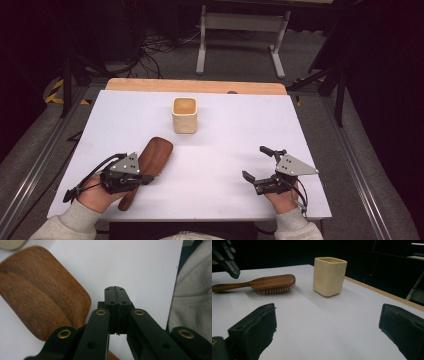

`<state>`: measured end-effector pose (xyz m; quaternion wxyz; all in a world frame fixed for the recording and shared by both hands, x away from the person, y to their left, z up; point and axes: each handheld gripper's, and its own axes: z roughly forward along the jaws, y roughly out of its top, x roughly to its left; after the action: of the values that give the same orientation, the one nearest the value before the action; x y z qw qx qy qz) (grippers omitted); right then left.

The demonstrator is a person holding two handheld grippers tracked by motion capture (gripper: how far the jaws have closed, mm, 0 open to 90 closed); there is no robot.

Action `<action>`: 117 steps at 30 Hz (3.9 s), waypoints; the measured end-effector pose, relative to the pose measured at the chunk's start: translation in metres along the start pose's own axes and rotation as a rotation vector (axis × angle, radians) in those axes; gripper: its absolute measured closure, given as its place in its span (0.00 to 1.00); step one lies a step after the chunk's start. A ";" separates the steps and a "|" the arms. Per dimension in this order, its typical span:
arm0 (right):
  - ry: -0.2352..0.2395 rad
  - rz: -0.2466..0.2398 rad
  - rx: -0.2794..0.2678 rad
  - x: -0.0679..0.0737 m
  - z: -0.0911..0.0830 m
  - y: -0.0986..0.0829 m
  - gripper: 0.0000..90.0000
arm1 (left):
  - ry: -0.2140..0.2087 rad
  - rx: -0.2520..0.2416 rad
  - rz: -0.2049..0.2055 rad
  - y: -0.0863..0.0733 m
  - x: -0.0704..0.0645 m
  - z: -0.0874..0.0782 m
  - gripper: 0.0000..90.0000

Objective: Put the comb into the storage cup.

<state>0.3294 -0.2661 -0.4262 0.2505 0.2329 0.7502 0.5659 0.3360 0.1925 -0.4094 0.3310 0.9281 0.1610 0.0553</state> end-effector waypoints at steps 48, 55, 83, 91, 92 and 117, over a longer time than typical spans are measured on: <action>0.012 0.006 0.017 0.000 0.003 -0.001 0.02 | -0.010 0.421 -0.016 -0.011 0.006 0.028 1.00; 0.015 0.002 0.014 0.001 0.003 -0.001 0.02 | 0.005 0.429 -0.038 -0.017 0.013 0.023 1.00; 0.013 0.003 0.014 0.001 0.003 -0.002 0.02 | 0.109 0.442 -0.136 -0.036 0.045 0.008 1.00; 0.014 0.003 0.017 0.001 0.003 -0.002 0.02 | 0.125 0.433 -0.164 -0.041 0.058 0.004 1.00; 0.013 0.003 0.017 0.001 0.003 -0.002 0.02 | 0.130 0.428 -0.168 -0.042 0.059 0.004 1.00; 0.022 0.007 0.012 0.001 0.004 -0.002 0.02 | 0.095 0.314 -0.095 -0.028 0.058 -0.016 0.50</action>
<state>0.3307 -0.2628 -0.4295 0.2390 0.2306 0.7555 0.5647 0.3801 0.2423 -0.4149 0.1760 0.9562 0.2268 0.0578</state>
